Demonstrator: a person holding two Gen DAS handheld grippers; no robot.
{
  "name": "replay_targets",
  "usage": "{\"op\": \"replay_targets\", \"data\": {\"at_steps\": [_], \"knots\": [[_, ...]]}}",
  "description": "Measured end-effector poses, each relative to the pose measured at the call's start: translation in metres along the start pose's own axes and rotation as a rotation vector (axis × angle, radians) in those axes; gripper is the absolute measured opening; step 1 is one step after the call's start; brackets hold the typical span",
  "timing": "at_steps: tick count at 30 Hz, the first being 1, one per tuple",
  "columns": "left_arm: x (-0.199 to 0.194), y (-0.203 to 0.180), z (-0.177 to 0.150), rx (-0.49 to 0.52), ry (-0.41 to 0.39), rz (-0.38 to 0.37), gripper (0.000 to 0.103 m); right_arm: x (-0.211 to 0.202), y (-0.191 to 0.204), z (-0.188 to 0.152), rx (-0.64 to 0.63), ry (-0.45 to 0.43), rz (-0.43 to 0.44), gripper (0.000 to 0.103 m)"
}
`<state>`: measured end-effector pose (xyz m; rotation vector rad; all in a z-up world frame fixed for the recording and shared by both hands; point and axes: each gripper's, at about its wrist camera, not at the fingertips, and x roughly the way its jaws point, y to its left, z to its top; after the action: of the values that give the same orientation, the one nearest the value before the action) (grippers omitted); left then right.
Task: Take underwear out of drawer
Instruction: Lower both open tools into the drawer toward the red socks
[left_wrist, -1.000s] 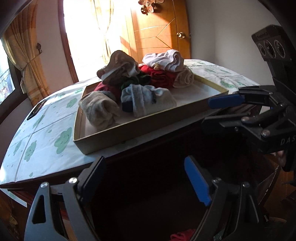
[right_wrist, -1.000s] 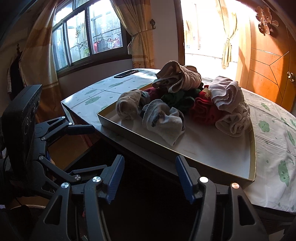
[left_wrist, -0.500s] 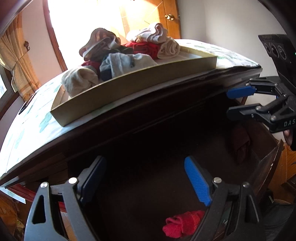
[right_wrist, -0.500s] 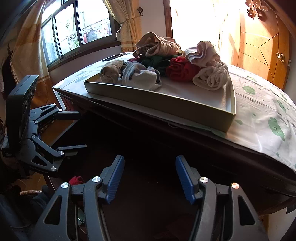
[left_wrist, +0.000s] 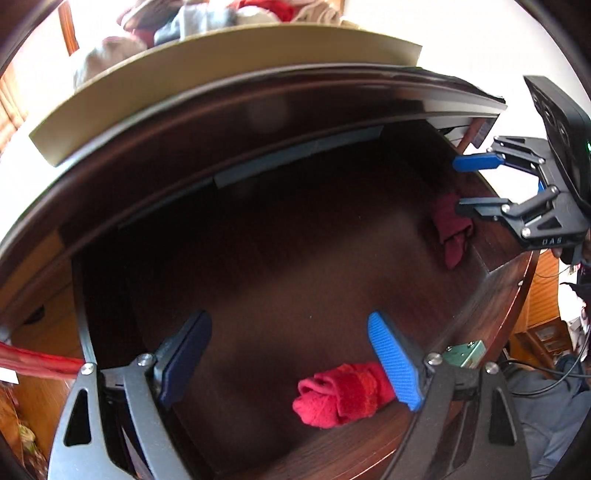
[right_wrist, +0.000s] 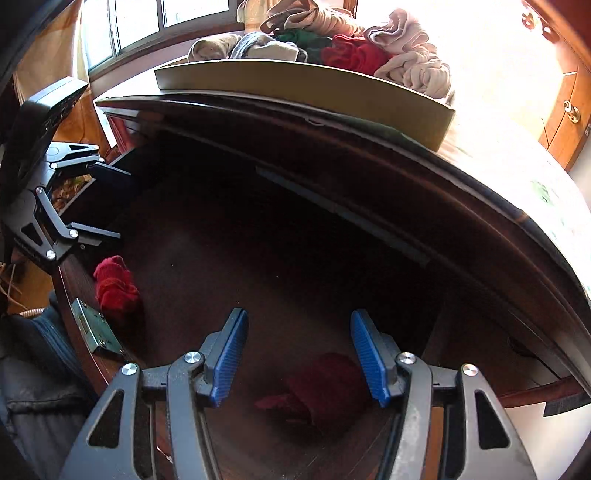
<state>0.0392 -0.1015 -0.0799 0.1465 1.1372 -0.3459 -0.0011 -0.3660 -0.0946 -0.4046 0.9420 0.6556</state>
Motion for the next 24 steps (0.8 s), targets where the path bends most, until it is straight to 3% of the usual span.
{"op": "replay_targets", "data": {"at_steps": [4, 13, 24], "knots": [[0.004, 0.004, 0.000, -0.026, 0.053, -0.036, 0.088, 0.004, -0.003, -0.002, -0.015, 0.025, 0.000, 0.060], [0.022, 0.008, -0.002, -0.122, 0.223, -0.212, 0.088, 0.018, 0.001, -0.006, -0.118, 0.142, 0.003, 0.060], [0.036, -0.003, -0.014, -0.143, 0.368, -0.257, 0.088, 0.026, 0.006, -0.003, -0.246, 0.251, -0.008, 0.060]]}}
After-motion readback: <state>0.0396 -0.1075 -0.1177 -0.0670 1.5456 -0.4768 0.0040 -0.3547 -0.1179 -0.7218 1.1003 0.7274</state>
